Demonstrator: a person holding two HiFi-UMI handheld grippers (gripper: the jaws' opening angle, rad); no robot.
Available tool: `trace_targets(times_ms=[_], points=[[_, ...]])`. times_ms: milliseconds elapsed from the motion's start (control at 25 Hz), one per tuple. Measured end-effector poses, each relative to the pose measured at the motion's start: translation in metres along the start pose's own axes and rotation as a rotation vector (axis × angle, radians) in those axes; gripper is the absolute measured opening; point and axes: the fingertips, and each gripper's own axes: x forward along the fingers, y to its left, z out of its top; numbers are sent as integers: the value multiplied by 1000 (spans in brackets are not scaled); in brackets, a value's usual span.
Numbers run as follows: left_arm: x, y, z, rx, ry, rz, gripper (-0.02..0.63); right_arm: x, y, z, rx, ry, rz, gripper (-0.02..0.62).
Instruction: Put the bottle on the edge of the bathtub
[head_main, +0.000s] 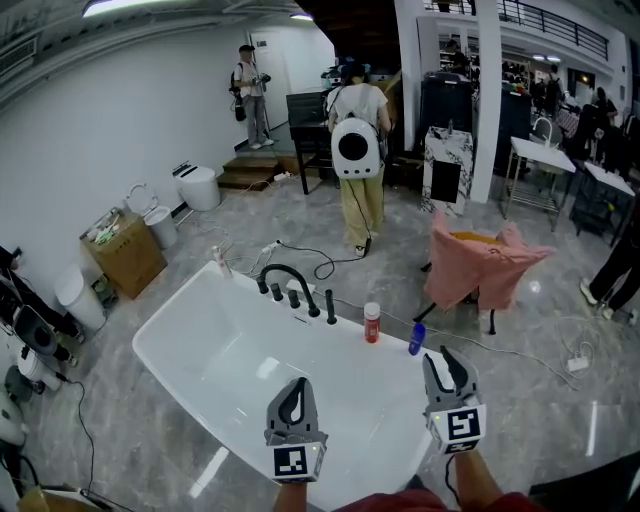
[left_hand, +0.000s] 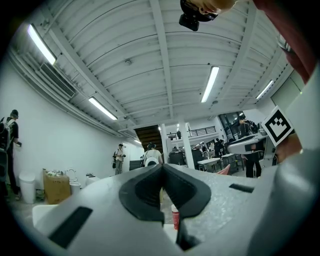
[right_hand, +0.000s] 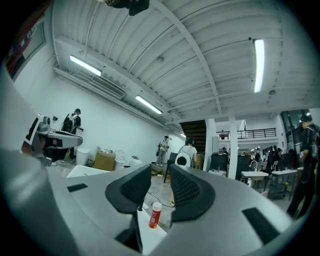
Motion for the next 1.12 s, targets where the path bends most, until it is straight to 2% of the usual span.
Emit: trace_targets(times_ms=[80,160,200,360,1120], points=[[2,-2,-1,-6,0,-3,5,-2,-5,-3,15,2,-26,80],[3,-2,-2,-4,4,-5,5,-2,-8,-6,37,5,-37,5],[3,-2,-2,-2,4,-5,5,0,-7,-8,43,9,-33,-2],[5,-4,-5,1,9,-3,5,4,-3,-14,36,26,-9,-2],[20,-8,-15,-6,29,-15,5,14,-12,-29,36,60,-22,-2]])
